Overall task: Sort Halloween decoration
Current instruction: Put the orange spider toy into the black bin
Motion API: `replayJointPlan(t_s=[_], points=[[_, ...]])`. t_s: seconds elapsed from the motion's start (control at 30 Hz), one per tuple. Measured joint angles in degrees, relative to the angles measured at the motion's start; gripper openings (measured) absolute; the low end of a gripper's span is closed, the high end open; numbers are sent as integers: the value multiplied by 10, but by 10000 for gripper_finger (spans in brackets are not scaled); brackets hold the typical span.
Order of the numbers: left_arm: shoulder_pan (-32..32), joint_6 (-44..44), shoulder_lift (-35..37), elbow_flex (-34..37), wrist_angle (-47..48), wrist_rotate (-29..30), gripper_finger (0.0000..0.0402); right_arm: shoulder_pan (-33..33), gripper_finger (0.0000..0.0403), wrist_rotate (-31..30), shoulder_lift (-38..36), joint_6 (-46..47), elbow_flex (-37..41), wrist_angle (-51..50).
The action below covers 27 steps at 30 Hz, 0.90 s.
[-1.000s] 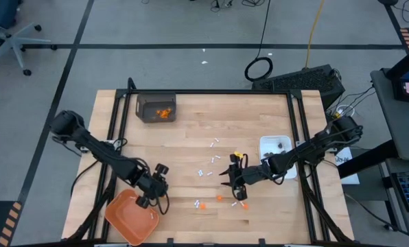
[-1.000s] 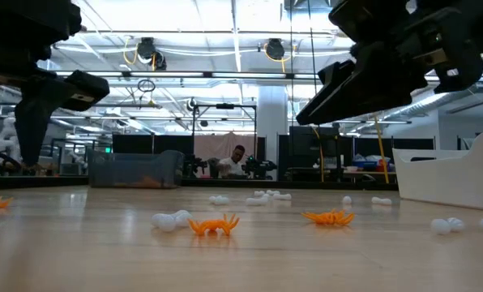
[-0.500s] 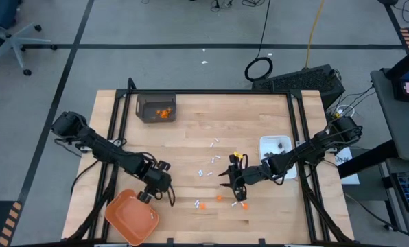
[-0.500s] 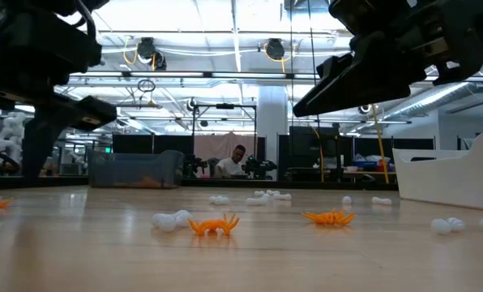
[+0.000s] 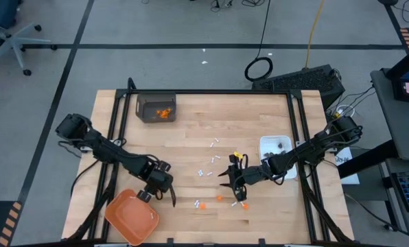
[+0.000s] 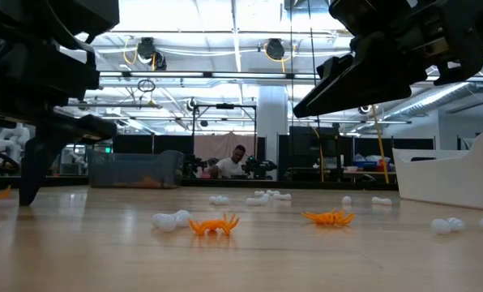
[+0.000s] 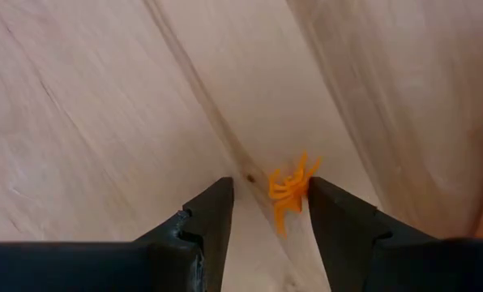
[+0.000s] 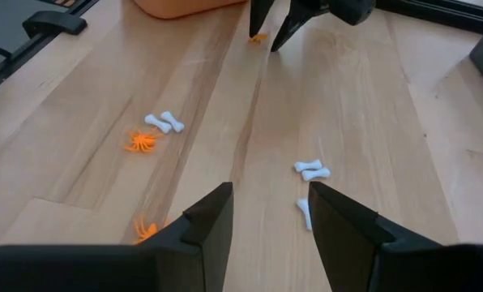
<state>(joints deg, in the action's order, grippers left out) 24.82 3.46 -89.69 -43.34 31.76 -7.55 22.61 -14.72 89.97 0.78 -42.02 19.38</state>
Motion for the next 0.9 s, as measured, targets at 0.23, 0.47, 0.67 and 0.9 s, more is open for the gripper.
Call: replayJointPlan(t_s=[0.23, 0.47, 0.67, 0.9], points=[[0, 1, -7, 0, -1, 4, 126, 0, 146, 0, 0, 0, 0, 0], [0, 22, -7, 1, -4, 1, 22, 0, 146, 0, 0, 0, 0, 0], [0, 29, 4, -9, 13, 3, 12, 0, 146, 0, 0, -1, 0, 0], [6, 3, 44, -77, 55, 80, 4, 2, 146, 0, 0, 7, 0, -5]])
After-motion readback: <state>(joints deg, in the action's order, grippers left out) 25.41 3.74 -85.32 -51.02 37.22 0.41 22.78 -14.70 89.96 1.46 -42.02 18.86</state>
